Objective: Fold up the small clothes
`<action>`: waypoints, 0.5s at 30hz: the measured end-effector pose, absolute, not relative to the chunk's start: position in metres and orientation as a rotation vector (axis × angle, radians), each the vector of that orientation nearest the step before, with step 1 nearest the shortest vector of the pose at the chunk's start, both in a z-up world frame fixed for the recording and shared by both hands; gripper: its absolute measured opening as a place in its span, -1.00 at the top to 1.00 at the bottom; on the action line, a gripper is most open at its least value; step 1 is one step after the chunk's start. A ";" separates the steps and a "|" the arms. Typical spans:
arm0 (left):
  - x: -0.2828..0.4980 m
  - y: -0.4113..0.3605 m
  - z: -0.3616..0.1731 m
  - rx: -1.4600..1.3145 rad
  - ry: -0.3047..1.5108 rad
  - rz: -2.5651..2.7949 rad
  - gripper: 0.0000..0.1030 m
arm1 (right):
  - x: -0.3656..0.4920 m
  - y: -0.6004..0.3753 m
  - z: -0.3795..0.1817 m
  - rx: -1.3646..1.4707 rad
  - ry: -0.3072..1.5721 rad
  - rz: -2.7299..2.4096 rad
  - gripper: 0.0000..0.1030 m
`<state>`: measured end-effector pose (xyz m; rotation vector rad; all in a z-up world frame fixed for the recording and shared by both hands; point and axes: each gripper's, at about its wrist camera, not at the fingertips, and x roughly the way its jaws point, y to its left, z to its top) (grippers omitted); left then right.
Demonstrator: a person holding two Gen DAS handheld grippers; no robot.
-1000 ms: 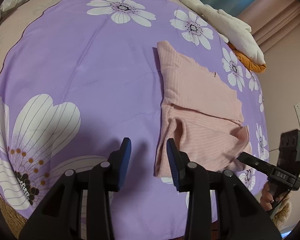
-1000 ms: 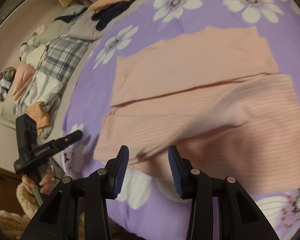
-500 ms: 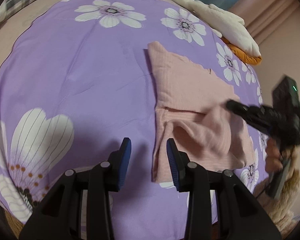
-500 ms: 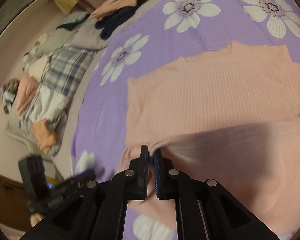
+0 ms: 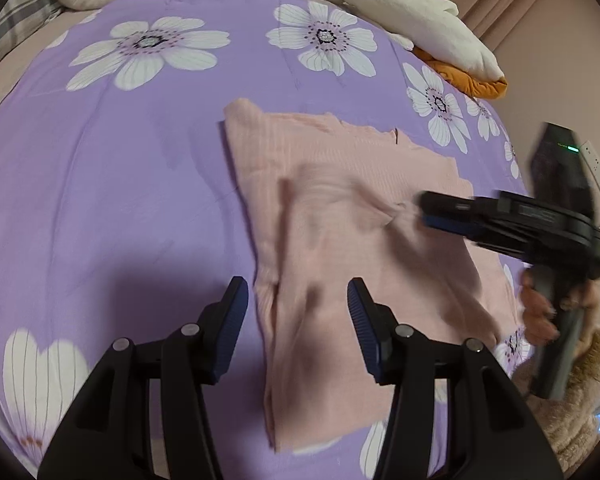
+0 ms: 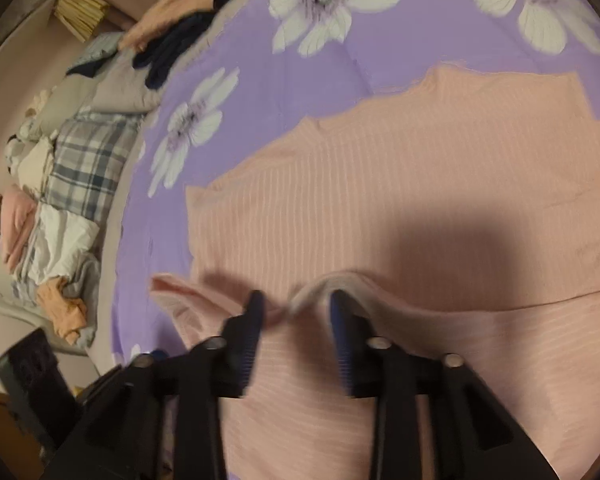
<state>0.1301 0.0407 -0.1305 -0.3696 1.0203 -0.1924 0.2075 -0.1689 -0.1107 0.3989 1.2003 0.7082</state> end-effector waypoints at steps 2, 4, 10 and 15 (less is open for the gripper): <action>0.139 0.037 -0.130 -0.370 1.012 -0.201 0.01 | 0.209 -0.189 -0.100 0.411 1.163 0.692 0.23; 0.147 0.035 -0.131 -0.374 1.005 -0.207 0.01 | 0.211 -0.220 -0.089 0.446 1.118 0.657 0.18; 0.168 0.030 -0.139 -0.390 1.026 -0.201 0.05 | 0.215 -0.317 -0.086 0.453 1.028 0.418 0.05; 0.174 0.028 -0.145 -0.406 1.026 -0.180 0.50 | 0.220 -0.363 -0.121 0.520 1.087 0.313 0.05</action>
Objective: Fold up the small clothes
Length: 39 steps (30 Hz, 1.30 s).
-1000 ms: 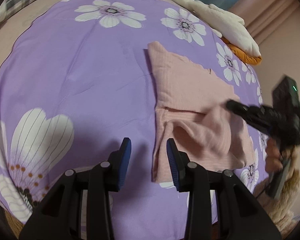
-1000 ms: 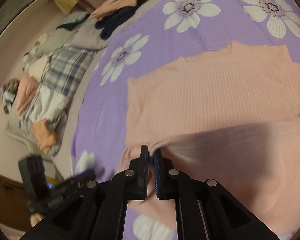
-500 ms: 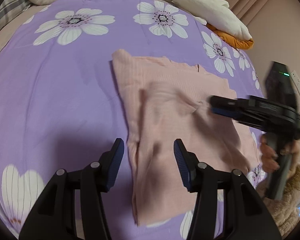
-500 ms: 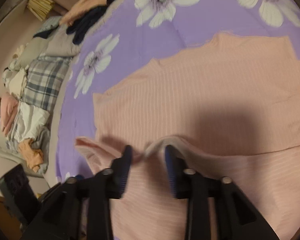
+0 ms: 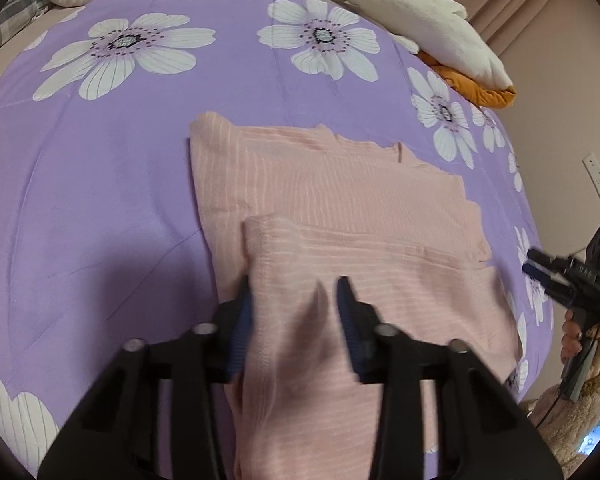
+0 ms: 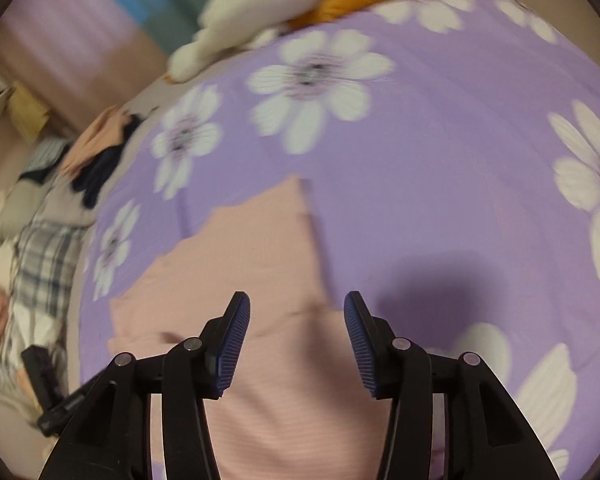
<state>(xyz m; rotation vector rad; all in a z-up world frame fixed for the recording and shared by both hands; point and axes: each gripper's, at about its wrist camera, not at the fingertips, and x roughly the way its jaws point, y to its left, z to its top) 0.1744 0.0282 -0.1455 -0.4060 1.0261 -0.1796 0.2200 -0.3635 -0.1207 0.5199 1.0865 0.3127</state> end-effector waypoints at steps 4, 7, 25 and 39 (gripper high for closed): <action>0.176 0.031 -0.150 -0.433 1.036 -0.170 0.88 | 0.221 -0.356 -0.145 0.504 1.141 0.308 0.05; 0.172 0.030 -0.145 -0.439 1.015 -0.158 0.91 | 0.218 -0.347 -0.159 0.484 1.175 0.314 0.05; 0.139 0.028 -0.097 -0.531 0.896 -0.220 0.95 | 0.184 -0.345 -0.112 0.394 0.974 0.303 0.85; 0.112 0.040 -0.060 -0.561 0.781 -0.225 0.95 | 0.165 -0.344 -0.051 0.397 0.797 0.353 0.85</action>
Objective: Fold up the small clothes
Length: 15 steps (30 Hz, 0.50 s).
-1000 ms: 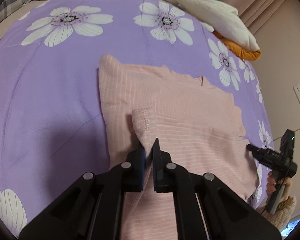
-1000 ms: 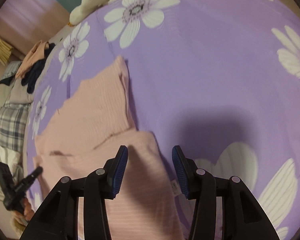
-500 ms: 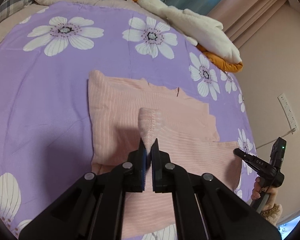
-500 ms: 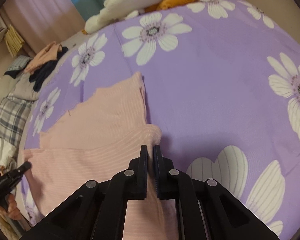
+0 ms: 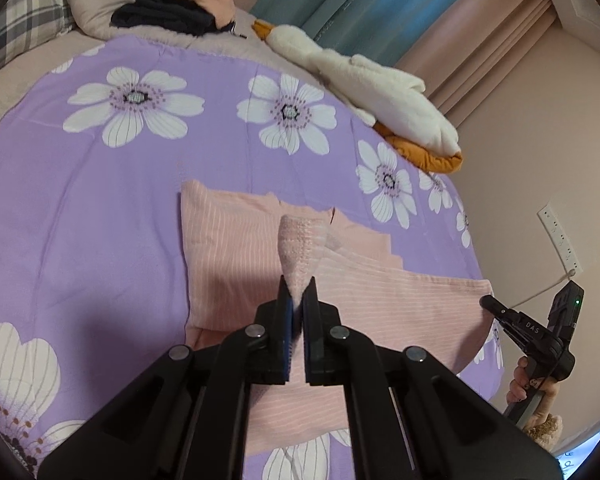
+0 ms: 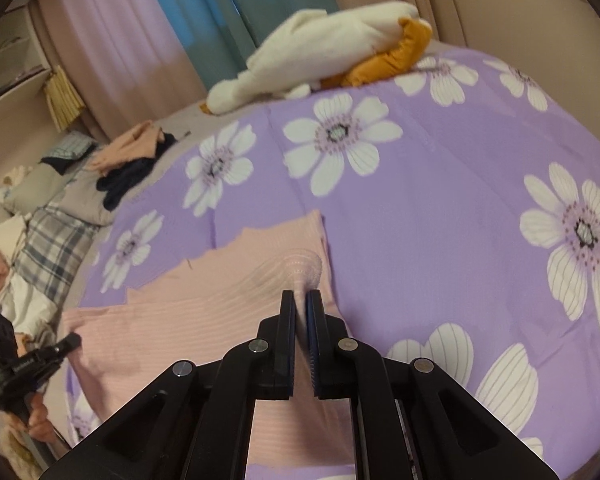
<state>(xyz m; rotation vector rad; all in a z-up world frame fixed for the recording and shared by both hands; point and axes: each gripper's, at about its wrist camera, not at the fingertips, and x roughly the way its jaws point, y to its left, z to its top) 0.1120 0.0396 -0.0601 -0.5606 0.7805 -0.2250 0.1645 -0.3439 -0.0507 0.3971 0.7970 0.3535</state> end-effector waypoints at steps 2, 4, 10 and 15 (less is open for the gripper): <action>0.113 0.043 -0.054 -0.556 0.761 -0.221 0.95 | 0.168 -0.343 -0.046 0.399 0.783 0.359 0.85; 0.116 0.047 -0.050 -0.548 0.744 -0.201 0.95 | 0.175 -0.340 -0.040 0.388 0.774 0.356 0.85; 0.136 0.059 -0.046 -0.545 0.726 -0.168 0.95 | 0.207 -0.325 -0.030 0.360 0.766 0.375 0.85; 0.164 0.070 -0.051 -0.547 0.729 -0.141 0.95 | 0.241 -0.313 -0.032 0.338 0.782 0.377 0.85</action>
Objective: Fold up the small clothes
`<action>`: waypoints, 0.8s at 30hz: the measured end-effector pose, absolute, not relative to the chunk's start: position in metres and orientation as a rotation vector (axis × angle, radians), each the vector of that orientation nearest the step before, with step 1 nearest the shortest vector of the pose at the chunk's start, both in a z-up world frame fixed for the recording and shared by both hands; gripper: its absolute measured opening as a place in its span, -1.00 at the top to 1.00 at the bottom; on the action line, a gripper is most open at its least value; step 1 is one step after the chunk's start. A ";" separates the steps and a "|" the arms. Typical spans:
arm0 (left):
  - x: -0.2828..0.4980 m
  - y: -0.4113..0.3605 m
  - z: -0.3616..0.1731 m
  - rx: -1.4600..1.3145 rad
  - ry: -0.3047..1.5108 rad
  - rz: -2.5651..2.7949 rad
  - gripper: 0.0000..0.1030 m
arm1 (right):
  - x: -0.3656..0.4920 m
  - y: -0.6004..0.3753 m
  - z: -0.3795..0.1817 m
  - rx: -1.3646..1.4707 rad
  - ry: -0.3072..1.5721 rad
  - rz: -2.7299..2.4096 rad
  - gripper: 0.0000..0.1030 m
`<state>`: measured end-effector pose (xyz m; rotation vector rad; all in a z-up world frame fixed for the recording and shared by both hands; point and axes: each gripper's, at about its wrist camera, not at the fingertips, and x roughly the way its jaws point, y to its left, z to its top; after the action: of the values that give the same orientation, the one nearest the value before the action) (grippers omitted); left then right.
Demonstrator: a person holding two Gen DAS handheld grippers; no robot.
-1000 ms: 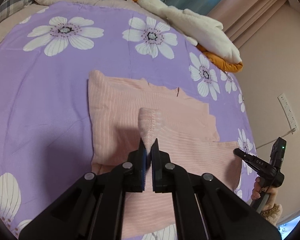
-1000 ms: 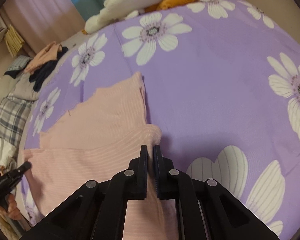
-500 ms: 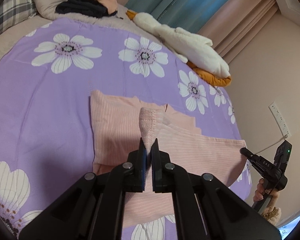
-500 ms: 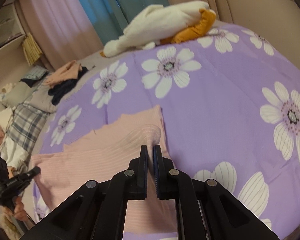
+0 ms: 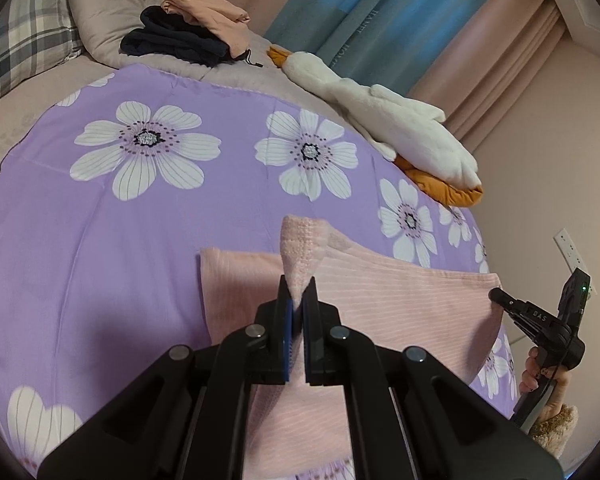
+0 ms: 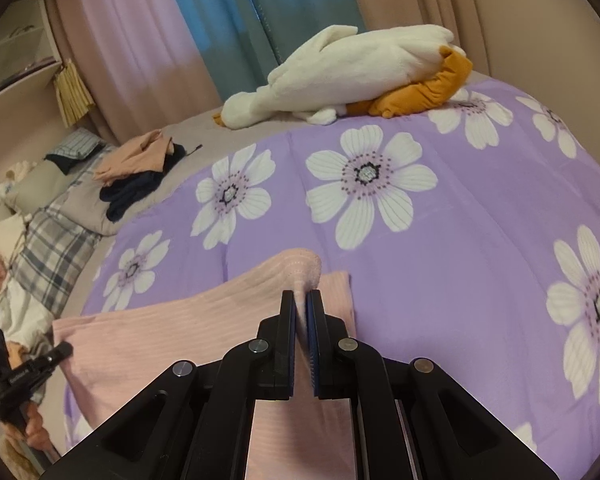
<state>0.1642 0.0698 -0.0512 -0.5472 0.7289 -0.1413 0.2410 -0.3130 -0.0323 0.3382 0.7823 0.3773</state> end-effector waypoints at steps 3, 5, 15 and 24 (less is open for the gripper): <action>0.186 0.076 -0.061 -0.557 0.754 -0.117 0.95 | 0.265 -0.305 -0.041 0.333 0.810 0.374 0.85; 0.202 0.078 -0.071 -0.561 0.775 -0.098 0.95 | 0.283 -0.297 -0.051 0.322 0.841 0.358 0.85; 0.253 0.083 -0.122 -0.552 0.888 -0.026 0.95 | 0.334 -0.270 -0.109 0.256 0.969 0.298 0.85; 0.265 0.086 -0.154 -0.534 0.969 0.015 0.93 | 0.344 -0.266 -0.147 0.226 1.049 0.252 0.85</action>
<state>0.2655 0.0860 -0.1535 -0.5337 0.9690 0.0150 0.3441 -0.2665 -0.1466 0.2258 1.0489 0.2524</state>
